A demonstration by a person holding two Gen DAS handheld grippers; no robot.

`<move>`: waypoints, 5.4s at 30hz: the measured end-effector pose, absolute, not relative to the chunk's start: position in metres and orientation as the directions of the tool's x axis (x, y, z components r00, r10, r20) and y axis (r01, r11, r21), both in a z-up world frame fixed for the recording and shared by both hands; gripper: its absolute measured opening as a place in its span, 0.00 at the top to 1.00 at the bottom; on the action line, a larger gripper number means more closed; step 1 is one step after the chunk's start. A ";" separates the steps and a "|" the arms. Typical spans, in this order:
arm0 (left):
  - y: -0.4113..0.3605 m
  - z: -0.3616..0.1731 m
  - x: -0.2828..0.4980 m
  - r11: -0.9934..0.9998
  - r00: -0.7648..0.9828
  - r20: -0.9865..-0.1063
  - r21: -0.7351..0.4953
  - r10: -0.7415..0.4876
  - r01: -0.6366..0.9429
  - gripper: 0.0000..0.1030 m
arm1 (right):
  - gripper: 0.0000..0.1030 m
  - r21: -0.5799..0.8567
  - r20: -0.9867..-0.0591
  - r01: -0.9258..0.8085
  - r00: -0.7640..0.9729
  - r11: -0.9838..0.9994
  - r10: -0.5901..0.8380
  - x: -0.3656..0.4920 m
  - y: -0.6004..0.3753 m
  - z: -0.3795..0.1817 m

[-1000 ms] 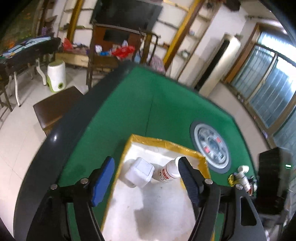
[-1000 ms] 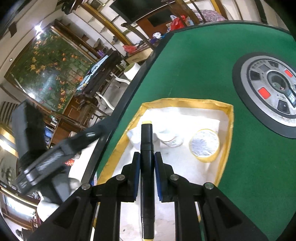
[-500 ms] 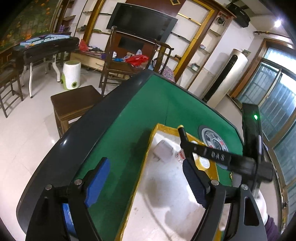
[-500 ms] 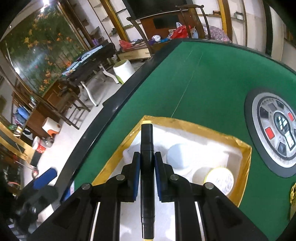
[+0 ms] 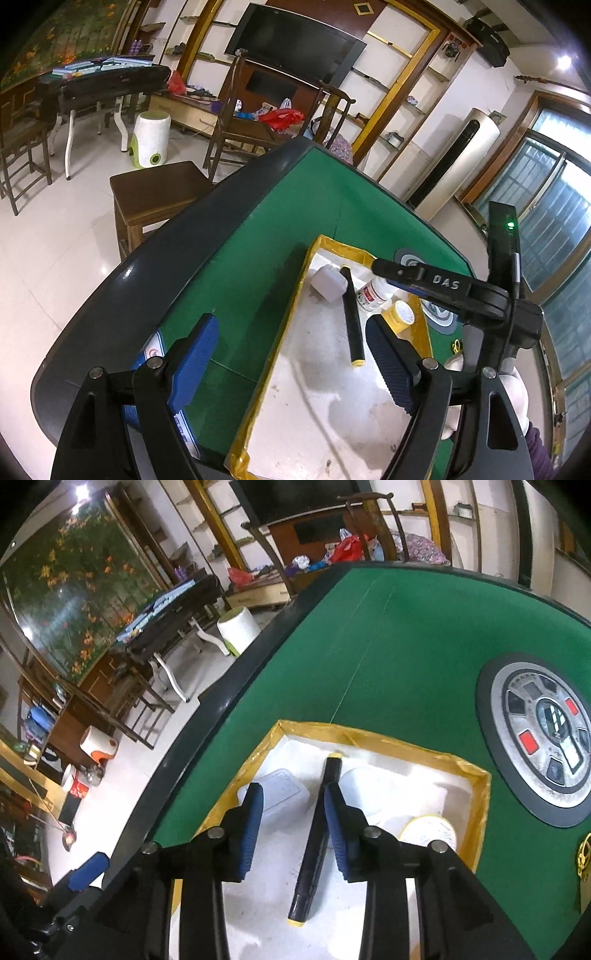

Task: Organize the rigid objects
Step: 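Lower the black marker into the foam tray and open the right tool, then move both tools back from the tray to the object pile, then grasp another white round jar from the pile with the left tool, then carry the jar toward the tray with the left tool while the right tool grasps the black tape roll, then lower the jar into the tray and open the left tool while the right tool carries the tape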

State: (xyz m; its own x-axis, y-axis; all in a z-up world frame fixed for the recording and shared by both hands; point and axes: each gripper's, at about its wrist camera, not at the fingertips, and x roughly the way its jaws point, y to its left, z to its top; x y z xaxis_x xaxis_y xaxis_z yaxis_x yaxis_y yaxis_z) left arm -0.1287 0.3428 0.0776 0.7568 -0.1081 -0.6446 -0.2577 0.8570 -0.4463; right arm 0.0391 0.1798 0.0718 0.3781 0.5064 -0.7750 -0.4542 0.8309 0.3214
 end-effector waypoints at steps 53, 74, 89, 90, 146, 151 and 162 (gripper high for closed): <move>0.046 0.083 -0.116 0.991 0.694 -0.719 0.119 0.039 0.068 0.12 | 0.05 0.144 -0.491 0.034 0.870 0.989 0.042 -0.074 -0.163 0.091; 0.010 0.033 -0.032 0.994 0.531 -0.844 -0.018 -0.072 0.106 0.12 | 0.05 0.195 -0.471 0.219 0.876 0.956 -0.105 -0.043 -0.235 0.078; -0.045 0.041 0.033 0.950 0.519 -0.798 -0.293 -0.307 0.113 0.12 | 0.05 0.188 -0.500 0.215 0.861 0.958 -0.095 -0.038 -0.234 0.075; -0.049 0.042 0.033 0.953 0.527 -0.795 -0.279 -0.300 0.121 0.14 | 0.05 0.189 -0.502 0.215 0.860 0.958 -0.094 -0.038 -0.234 0.074; 0.121 0.069 -0.093 0.884 0.643 -0.635 -0.440 -0.429 0.156 0.66 | 0.88 -0.025 -0.753 -0.166 0.651 0.986 0.090 -0.022 -0.136 0.039; 0.161 0.078 -0.110 0.858 0.656 -0.607 -0.498 -0.448 0.126 0.66 | 0.88 0.072 -0.727 -0.189 0.662 0.979 0.181 -0.040 -0.135 0.060; 0.232 0.082 -0.103 0.894 0.653 -0.684 -0.447 -0.325 -0.022 0.65 | 0.88 0.200 -0.670 -0.422 0.600 0.884 0.438 -0.063 -0.039 0.108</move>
